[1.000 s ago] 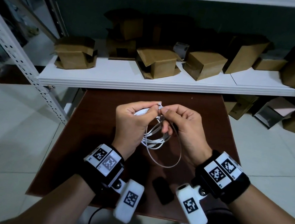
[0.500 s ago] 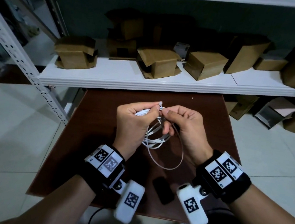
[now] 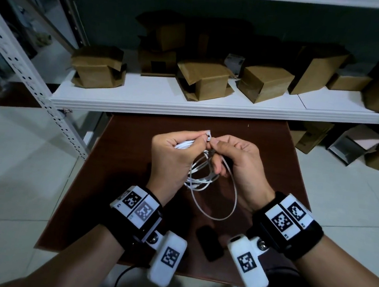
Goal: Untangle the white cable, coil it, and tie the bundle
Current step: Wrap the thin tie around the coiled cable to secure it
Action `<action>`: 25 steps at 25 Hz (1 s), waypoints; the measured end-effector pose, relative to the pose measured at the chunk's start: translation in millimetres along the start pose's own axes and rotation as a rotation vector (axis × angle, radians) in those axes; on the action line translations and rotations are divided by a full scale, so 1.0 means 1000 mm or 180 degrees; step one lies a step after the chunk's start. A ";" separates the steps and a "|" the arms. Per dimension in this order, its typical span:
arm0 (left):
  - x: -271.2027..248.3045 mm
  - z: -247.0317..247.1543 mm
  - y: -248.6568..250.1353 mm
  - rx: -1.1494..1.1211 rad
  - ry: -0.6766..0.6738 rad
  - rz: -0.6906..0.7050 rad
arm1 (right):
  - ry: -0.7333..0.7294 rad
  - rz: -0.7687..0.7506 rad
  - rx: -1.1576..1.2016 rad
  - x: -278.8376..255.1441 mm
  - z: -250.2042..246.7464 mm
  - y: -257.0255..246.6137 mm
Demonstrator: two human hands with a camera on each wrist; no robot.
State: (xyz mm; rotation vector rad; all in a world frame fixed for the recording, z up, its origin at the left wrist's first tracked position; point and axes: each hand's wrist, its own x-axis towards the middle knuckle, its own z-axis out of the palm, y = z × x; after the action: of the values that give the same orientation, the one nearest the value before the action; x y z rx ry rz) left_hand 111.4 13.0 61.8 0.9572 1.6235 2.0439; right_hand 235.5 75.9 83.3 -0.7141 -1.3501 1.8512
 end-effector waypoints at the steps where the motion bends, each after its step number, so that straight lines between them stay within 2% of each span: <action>1: 0.000 0.000 0.000 -0.0009 0.0006 -0.0003 | 0.0004 -0.0002 -0.0018 0.000 0.000 0.000; 12: -0.001 0.001 -0.002 0.0085 -0.0103 0.0135 | 0.0009 0.0006 0.0082 0.002 -0.003 0.005; 25: 0.001 -0.002 -0.006 0.0174 -0.0250 0.0248 | -0.0219 0.0059 -0.0082 0.007 -0.008 -0.002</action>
State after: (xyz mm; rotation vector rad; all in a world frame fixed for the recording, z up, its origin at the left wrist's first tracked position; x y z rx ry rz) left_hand 108.4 14.1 56.4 1.1219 1.6324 1.9944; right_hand 238.2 86.1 82.2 -0.6838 -1.4179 1.8915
